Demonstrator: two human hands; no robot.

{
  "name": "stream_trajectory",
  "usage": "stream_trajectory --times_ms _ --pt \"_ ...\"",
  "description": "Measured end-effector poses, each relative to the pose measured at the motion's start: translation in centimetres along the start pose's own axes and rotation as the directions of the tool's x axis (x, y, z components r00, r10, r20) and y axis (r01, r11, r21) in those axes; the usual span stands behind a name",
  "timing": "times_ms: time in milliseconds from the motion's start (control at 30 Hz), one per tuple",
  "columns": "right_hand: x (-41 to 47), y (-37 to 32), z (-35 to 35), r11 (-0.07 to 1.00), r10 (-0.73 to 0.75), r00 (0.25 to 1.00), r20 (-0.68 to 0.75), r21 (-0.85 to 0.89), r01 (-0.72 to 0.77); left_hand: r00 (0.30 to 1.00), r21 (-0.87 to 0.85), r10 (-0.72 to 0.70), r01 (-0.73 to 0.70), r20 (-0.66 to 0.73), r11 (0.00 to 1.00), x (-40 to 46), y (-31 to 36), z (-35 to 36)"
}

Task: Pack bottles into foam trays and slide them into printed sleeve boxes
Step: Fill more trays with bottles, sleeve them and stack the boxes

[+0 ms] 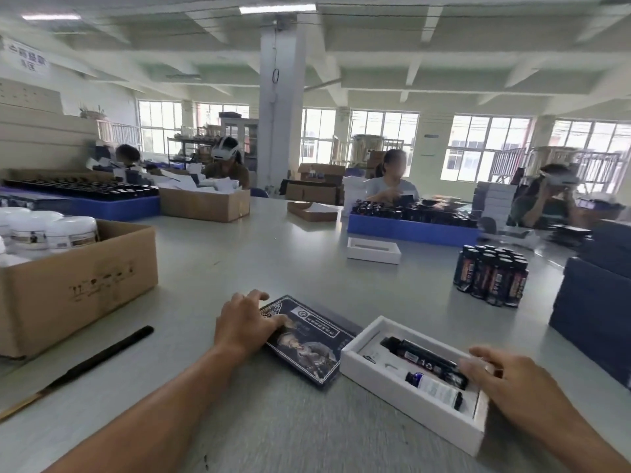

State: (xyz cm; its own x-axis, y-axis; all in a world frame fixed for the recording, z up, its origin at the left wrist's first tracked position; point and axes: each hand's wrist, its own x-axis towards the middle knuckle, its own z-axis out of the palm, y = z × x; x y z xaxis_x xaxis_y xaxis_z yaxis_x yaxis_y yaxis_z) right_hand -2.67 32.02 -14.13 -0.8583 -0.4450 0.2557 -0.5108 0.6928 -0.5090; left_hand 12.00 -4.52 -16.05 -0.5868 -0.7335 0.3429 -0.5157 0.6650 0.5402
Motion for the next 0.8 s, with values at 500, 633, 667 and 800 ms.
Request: stream_trajectory --times_ms 500,633,667,800 --pt "0.0 0.7 -0.3 1.0 0.024 1.0 0.011 0.001 -0.024 0.965 -0.554 0.126 -0.237 -0.23 0.798 -4.1 4.6 -2.0" --pt "-0.3 0.2 -0.8 0.999 0.043 0.998 0.048 0.021 -0.044 0.924 -0.514 0.11 -0.299 -0.367 0.804 -4.4 5.3 -1.7" --pt "-0.4 0.2 -1.0 0.998 0.057 0.996 0.062 0.037 -0.059 0.922 -0.499 0.078 -0.274 -0.379 0.822 -4.2 5.1 -1.5" --pt "-0.6 0.0 -2.1 0.982 0.171 0.98 0.102 0.061 -0.178 0.943 -0.367 -0.092 -0.033 -0.319 0.929 -2.8 2.5 -0.7"
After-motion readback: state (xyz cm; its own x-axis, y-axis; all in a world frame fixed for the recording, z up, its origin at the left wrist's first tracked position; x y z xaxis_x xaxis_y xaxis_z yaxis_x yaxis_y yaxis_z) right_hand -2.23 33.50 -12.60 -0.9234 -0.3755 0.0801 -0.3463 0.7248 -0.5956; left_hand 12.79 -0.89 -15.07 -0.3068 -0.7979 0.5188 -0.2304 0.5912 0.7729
